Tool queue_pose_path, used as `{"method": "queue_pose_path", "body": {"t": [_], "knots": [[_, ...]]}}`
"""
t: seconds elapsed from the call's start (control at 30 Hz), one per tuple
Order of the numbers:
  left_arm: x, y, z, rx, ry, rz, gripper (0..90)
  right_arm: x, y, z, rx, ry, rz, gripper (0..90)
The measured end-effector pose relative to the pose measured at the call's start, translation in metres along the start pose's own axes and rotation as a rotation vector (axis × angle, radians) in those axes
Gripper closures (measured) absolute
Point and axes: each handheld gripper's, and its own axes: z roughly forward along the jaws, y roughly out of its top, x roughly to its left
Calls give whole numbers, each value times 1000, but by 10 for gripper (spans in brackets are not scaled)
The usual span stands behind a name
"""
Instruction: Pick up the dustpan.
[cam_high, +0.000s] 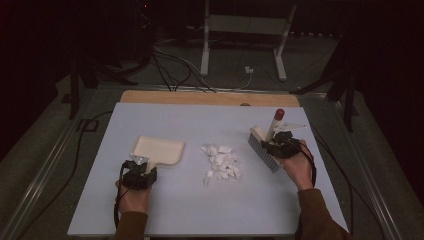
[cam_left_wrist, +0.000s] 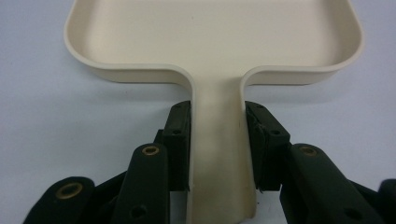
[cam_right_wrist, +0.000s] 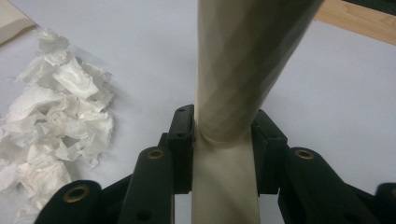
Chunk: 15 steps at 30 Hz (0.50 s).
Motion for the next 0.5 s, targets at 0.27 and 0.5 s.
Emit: {"method": "queue_pose_path", "body": {"t": [0.27,0.5], "knots": [[9,5,-1,12,-40,-2,666,-1,0,0,-1,5,4,668],[18,12,-10,-2,-49,3,668,-1,-1,-1,-3,6,6,669]]}}
